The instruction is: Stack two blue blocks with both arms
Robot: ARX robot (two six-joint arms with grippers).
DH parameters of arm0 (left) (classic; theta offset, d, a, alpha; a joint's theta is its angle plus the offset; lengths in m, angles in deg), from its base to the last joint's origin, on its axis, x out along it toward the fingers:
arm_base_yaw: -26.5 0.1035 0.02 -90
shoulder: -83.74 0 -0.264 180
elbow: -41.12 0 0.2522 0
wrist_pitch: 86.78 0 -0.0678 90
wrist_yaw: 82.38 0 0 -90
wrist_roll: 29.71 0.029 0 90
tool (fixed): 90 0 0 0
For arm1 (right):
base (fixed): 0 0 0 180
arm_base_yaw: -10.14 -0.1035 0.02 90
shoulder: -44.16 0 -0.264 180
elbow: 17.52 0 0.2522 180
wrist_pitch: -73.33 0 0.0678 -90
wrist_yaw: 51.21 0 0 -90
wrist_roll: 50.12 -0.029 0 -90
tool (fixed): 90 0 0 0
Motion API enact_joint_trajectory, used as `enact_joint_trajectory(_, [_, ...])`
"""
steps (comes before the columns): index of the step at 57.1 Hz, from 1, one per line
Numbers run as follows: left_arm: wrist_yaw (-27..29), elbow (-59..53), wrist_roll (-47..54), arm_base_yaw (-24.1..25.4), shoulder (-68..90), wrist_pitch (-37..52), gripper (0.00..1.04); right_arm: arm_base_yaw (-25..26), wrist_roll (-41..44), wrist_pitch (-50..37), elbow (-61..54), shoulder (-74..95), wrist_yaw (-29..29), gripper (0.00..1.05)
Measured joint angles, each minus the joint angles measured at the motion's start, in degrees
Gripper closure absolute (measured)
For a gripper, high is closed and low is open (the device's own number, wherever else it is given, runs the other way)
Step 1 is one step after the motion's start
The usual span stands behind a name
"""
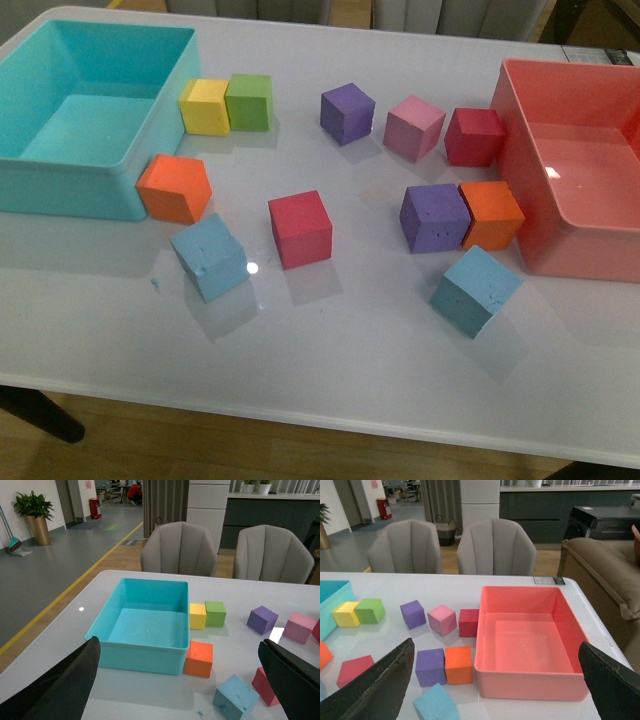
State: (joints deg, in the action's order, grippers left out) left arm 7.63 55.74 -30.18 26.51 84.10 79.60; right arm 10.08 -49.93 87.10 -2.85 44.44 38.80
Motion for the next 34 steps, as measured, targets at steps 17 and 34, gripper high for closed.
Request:
enact_joint_trajectory(17, [0.0,0.0,0.0,0.0,0.0,0.0,0.09,0.0,0.0,0.0,0.0,0.0,0.0,0.09])
enact_joint_trajectory(34, [0.0,0.0,0.0,0.0,0.0,0.0,0.09,0.0,0.0,0.0,0.0,0.0,0.0,0.09])
